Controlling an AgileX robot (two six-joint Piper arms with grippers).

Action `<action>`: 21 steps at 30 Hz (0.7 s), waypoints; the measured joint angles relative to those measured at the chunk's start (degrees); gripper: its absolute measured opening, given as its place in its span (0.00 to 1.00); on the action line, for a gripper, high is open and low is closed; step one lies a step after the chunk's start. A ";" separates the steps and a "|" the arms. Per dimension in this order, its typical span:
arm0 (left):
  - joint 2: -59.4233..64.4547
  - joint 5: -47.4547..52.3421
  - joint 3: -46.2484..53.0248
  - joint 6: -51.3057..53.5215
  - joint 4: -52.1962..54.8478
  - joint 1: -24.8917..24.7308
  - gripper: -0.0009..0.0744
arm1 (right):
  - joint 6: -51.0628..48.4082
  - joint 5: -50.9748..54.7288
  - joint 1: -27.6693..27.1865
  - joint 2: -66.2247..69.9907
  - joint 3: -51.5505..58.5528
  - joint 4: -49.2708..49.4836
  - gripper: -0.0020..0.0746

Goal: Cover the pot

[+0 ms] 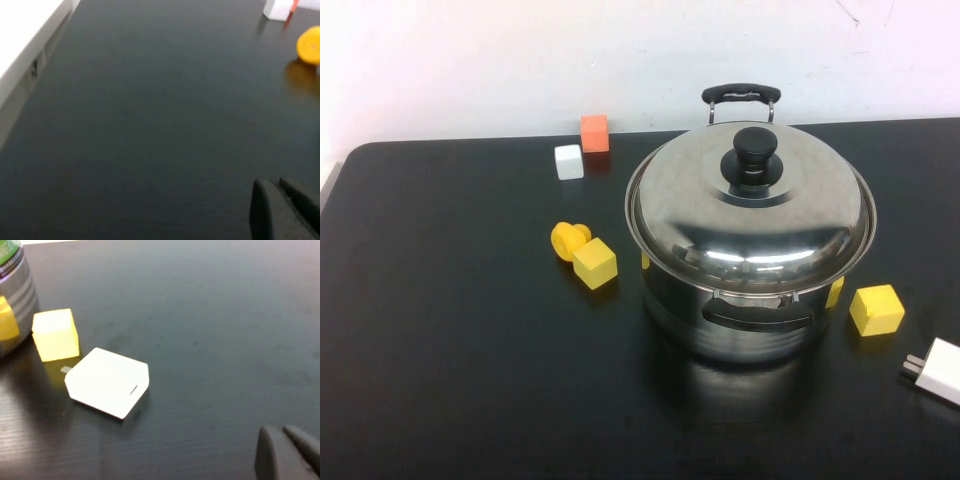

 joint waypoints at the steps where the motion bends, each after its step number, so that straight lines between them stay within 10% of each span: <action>1: 0.00 0.00 0.00 1.99 0.00 0.00 0.01 | 0.00 0.00 0.00 0.00 0.00 0.00 0.02; 21: 0.00 -0.04 0.00 8.00 0.31 -0.30 0.01 | 0.00 0.00 0.00 0.00 0.00 0.00 0.02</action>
